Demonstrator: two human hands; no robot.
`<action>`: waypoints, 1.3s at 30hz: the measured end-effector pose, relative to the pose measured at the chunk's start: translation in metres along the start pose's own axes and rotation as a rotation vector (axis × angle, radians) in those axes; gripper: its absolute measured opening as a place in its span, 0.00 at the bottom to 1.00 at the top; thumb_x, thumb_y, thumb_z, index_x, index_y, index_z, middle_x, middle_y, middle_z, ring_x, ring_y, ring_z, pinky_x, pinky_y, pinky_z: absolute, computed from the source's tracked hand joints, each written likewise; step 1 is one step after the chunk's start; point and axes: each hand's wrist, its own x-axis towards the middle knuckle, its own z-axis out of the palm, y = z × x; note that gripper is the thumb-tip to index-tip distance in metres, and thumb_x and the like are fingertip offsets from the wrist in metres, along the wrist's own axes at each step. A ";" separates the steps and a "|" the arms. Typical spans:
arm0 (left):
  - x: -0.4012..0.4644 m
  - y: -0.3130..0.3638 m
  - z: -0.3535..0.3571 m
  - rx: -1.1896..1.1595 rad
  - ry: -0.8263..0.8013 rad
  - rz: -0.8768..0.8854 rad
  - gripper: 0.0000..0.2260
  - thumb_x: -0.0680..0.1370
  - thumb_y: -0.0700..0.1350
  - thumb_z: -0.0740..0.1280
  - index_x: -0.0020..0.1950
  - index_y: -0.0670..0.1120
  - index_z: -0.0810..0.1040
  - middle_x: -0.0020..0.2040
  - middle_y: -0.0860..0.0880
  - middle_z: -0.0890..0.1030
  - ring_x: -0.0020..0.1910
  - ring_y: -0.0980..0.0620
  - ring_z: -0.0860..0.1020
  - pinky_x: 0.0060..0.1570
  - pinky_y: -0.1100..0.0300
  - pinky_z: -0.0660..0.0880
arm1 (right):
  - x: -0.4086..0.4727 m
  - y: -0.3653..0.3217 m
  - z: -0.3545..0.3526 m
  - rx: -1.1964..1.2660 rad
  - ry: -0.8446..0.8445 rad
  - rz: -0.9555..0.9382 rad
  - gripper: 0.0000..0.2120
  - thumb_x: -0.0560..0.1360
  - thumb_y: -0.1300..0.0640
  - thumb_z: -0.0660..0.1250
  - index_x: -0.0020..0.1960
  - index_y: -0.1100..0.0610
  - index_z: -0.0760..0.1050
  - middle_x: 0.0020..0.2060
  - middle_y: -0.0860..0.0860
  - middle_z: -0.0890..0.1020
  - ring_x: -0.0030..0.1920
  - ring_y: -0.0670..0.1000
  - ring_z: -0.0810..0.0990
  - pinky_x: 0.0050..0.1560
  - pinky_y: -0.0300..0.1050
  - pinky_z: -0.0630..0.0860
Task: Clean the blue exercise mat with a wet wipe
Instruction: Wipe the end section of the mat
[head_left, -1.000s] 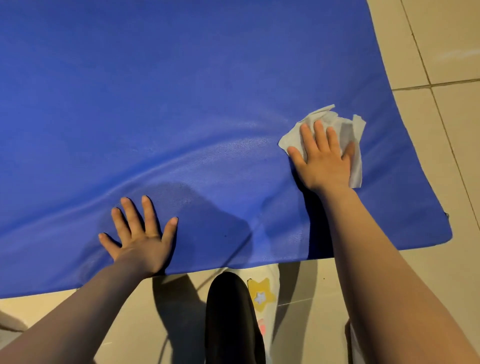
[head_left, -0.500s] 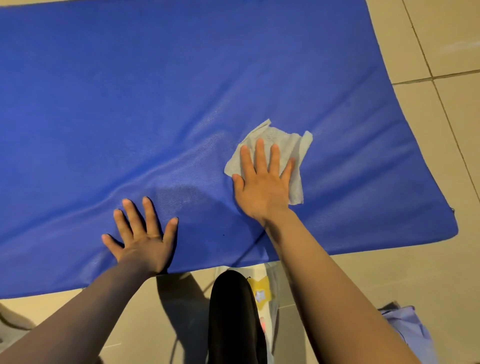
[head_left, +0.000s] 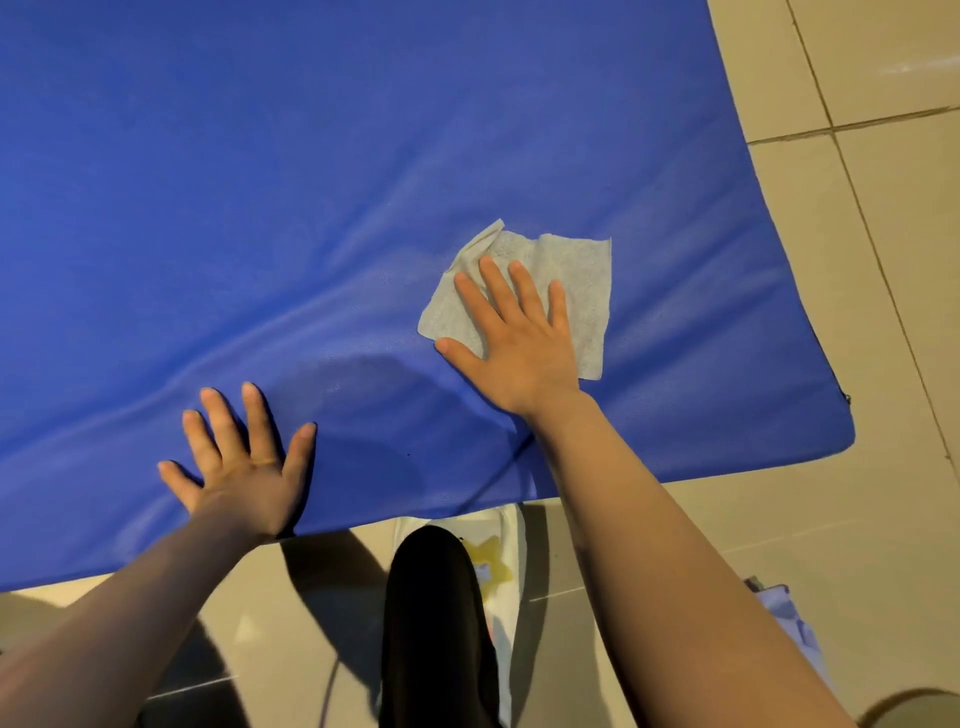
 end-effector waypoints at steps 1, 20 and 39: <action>-0.001 0.001 0.000 0.006 -0.014 0.003 0.33 0.81 0.64 0.46 0.79 0.55 0.33 0.79 0.49 0.30 0.78 0.46 0.33 0.73 0.38 0.38 | -0.001 0.003 0.002 0.010 0.019 0.002 0.33 0.79 0.33 0.50 0.79 0.41 0.44 0.79 0.42 0.42 0.79 0.50 0.38 0.74 0.57 0.32; 0.003 -0.003 -0.006 0.009 -0.088 0.029 0.33 0.81 0.65 0.44 0.77 0.55 0.29 0.77 0.48 0.26 0.77 0.46 0.29 0.73 0.38 0.37 | -0.005 -0.002 -0.007 0.059 -0.002 0.183 0.29 0.82 0.39 0.42 0.80 0.47 0.44 0.80 0.50 0.42 0.79 0.57 0.39 0.74 0.60 0.34; 0.002 -0.001 -0.002 0.008 -0.028 0.022 0.33 0.82 0.64 0.44 0.78 0.54 0.31 0.78 0.47 0.29 0.78 0.44 0.32 0.73 0.37 0.40 | 0.014 0.090 -0.045 0.033 0.017 0.637 0.28 0.84 0.45 0.44 0.81 0.50 0.40 0.80 0.54 0.41 0.78 0.61 0.40 0.74 0.67 0.40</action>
